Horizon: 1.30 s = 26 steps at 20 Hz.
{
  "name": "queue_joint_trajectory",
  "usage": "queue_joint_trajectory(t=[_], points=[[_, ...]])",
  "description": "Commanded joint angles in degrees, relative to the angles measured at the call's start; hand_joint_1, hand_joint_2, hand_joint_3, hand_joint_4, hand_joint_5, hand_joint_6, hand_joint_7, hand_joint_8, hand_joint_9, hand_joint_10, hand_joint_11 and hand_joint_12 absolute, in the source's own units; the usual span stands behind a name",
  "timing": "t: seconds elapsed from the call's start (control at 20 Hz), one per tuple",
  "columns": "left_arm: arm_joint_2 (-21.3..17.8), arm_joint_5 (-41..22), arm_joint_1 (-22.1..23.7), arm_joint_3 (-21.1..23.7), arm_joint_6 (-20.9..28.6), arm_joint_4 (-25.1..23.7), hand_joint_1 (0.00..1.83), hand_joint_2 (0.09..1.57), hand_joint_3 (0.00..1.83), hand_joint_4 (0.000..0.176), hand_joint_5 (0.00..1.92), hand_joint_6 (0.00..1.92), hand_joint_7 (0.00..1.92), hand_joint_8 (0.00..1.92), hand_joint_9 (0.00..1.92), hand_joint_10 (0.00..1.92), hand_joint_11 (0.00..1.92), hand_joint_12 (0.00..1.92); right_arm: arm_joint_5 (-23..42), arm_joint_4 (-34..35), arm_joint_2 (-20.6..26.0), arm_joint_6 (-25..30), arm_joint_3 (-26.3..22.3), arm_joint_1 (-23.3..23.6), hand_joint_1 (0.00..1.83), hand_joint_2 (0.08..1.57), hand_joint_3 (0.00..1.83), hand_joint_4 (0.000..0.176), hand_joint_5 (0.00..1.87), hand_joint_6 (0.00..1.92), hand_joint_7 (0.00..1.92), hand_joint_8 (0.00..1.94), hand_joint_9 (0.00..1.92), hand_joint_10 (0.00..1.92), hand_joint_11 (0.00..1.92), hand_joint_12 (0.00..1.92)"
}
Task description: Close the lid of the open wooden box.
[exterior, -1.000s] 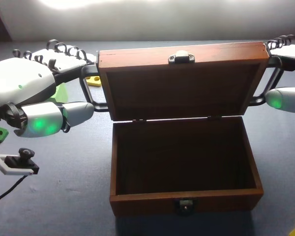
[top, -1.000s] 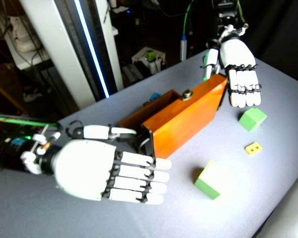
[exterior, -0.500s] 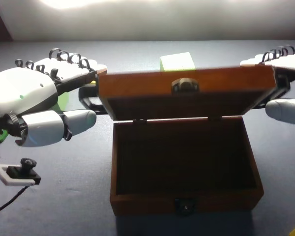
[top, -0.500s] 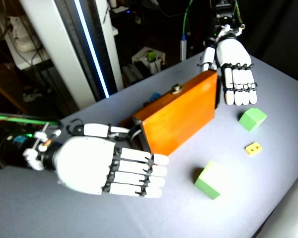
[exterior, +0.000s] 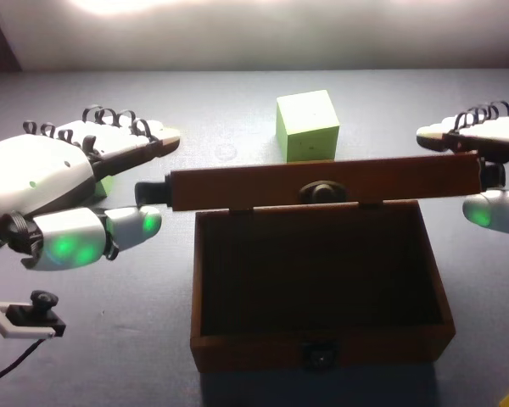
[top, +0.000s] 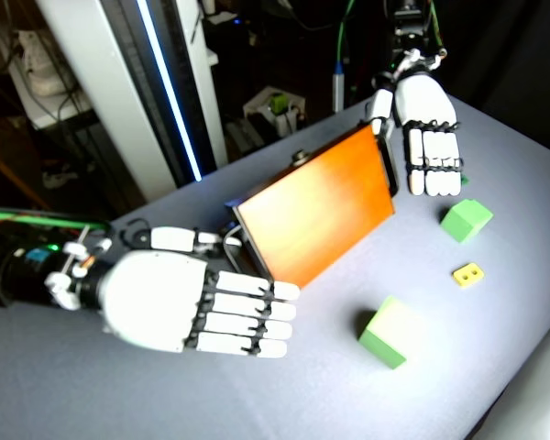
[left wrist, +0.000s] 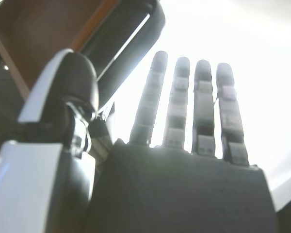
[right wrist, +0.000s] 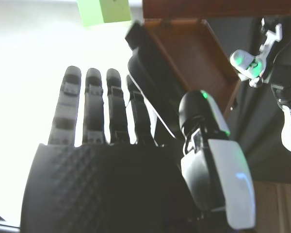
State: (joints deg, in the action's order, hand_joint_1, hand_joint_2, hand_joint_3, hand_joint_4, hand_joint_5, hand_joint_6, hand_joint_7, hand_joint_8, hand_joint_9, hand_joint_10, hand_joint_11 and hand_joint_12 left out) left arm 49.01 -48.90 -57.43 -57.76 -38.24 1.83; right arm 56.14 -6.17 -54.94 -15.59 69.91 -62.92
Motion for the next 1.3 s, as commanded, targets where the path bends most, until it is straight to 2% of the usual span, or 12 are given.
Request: queue_joint_trajectory(t=[0.0, 0.15, 0.3, 0.5, 0.55, 0.65, 0.7, 0.8, 1.0, 1.15, 1.2, 1.25], points=[[-0.1, -6.9, 0.3, 0.2, 0.5, 0.9, 0.06, 1.44, 0.0, 0.0, 0.15, 0.0, 0.13, 0.01, 0.09, 0.0, 0.08, 0.04, 6.8, 2.0, 0.1, 0.4, -0.3, 0.1, 0.16, 1.38, 0.0, 0.0, 0.2, 0.01, 0.21, 0.01, 0.17, 0.01, 0.13, 0.02], [0.2, -5.7, -0.6, 0.2, 0.4, 1.1, 0.03, 1.44, 0.0, 0.0, 0.14, 0.0, 0.1, 0.0, 0.1, 0.01, 0.08, 0.03, 6.8, 1.9, 0.1, 0.4, -0.5, -0.7, 0.22, 1.4, 0.01, 0.028, 0.2, 0.0, 0.2, 0.0, 0.15, 0.0, 0.12, 0.02], [0.9, -5.0, -1.6, 0.2, 0.4, 1.3, 0.01, 1.46, 0.0, 0.0, 0.17, 0.01, 0.16, 0.02, 0.05, 0.0, 0.01, 0.0, 6.9, 1.9, 0.1, 0.4, -0.9, -1.3, 0.21, 1.39, 0.0, 0.018, 0.21, 0.0, 0.22, 0.01, 0.18, 0.01, 0.15, 0.03], [1.5, -4.6, -2.5, 0.4, 0.5, 1.3, 0.0, 1.48, 0.01, 0.0, 0.18, 0.01, 0.16, 0.01, 0.06, 0.01, 0.02, 0.01, 7.4, 2.2, -0.3, 0.4, -1.5, -2.4, 0.14, 1.37, 0.0, 0.056, 0.18, 0.0, 0.2, 0.0, 0.14, 0.0, 0.12, 0.01], [1.8, -4.6, -2.8, 0.4, 0.7, 1.3, 0.01, 1.48, 0.01, 0.0, 0.18, 0.01, 0.17, 0.01, 0.07, 0.01, 0.01, 0.0, 7.5, 2.3, -0.4, 0.4, -1.6, -2.6, 0.15, 1.37, 0.0, 0.024, 0.2, 0.01, 0.23, 0.01, 0.18, 0.01, 0.17, 0.03], [2.2, -4.7, -2.8, 0.4, 0.8, 1.3, 0.0, 1.46, 0.0, 0.0, 0.18, 0.0, 0.18, 0.01, 0.07, 0.0, 0.0, 0.0, 7.8, 2.6, -0.5, 0.4, -1.8, -3.0, 0.1, 1.35, 0.0, 0.055, 0.17, 0.0, 0.19, 0.0, 0.16, 0.0, 0.16, 0.03], [2.4, -4.8, -2.8, 0.4, 0.8, 1.3, 0.0, 1.46, 0.0, 0.0, 0.17, 0.0, 0.18, 0.01, 0.07, 0.01, 0.02, 0.01, 7.9, 2.6, -0.6, 0.4, -1.9, -3.2, 0.1, 1.36, 0.0, 0.054, 0.17, 0.0, 0.19, 0.0, 0.17, 0.0, 0.17, 0.03], [2.8, -5.0, -3.0, 0.4, 1.1, 1.3, 0.0, 1.47, 0.0, 0.0, 0.19, 0.01, 0.2, 0.01, 0.09, 0.01, 0.05, 0.02, 8.4, 2.9, -0.8, 0.4, -2.2, -3.8, 0.13, 1.36, 0.0, 0.027, 0.18, 0.0, 0.21, 0.01, 0.17, 0.0, 0.16, 0.02], [2.4, -5.6, -3.4, 0.7, 1.4, 1.3, 0.0, 1.48, 0.0, 0.0, 0.19, 0.0, 0.18, 0.0, 0.07, 0.0, 0.04, 0.01, 8.6, 3.6, -0.9, 0.4, -2.2, -4.7, 0.12, 1.37, 0.0, 0.063, 0.16, 0.0, 0.18, 0.0, 0.15, 0.0, 0.16, 0.02], [2.1, -6.3, -3.6, 1.0, 1.4, 1.4, 0.0, 1.46, 0.0, 0.0, 0.16, 0.0, 0.18, 0.0, 0.06, 0.0, 0.0, 0.0, 8.6, 4.2, -0.7, 0.3, -2.2, -4.9, 0.22, 1.36, 0.0, 0.031, 0.13, 0.0, 0.15, 0.0, 0.13, 0.0, 0.14, 0.01], [2.1, -6.7, -3.7, 1.0, 1.4, 1.6, 0.0, 1.46, 0.0, 0.0, 0.16, 0.0, 0.17, 0.0, 0.06, 0.0, 0.0, 0.0, 8.6, 4.5, -0.6, 0.2, -2.2, -5.0, 0.21, 1.35, 0.0, 0.042, 0.11, 0.0, 0.14, 0.0, 0.12, 0.0, 0.12, 0.0], [2.1, -7.1, -3.8, 1.1, 1.4, 1.8, 0.0, 1.45, 0.0, 0.0, 0.16, 0.0, 0.16, 0.0, 0.06, 0.0, 0.0, 0.0, 8.8, 5.0, -0.3, -0.2, -2.3, -5.2, 0.36, 1.32, 0.0, 0.074, 0.03, 0.0, 0.05, 0.0, 0.02, 0.0, 0.02, 0.0]])
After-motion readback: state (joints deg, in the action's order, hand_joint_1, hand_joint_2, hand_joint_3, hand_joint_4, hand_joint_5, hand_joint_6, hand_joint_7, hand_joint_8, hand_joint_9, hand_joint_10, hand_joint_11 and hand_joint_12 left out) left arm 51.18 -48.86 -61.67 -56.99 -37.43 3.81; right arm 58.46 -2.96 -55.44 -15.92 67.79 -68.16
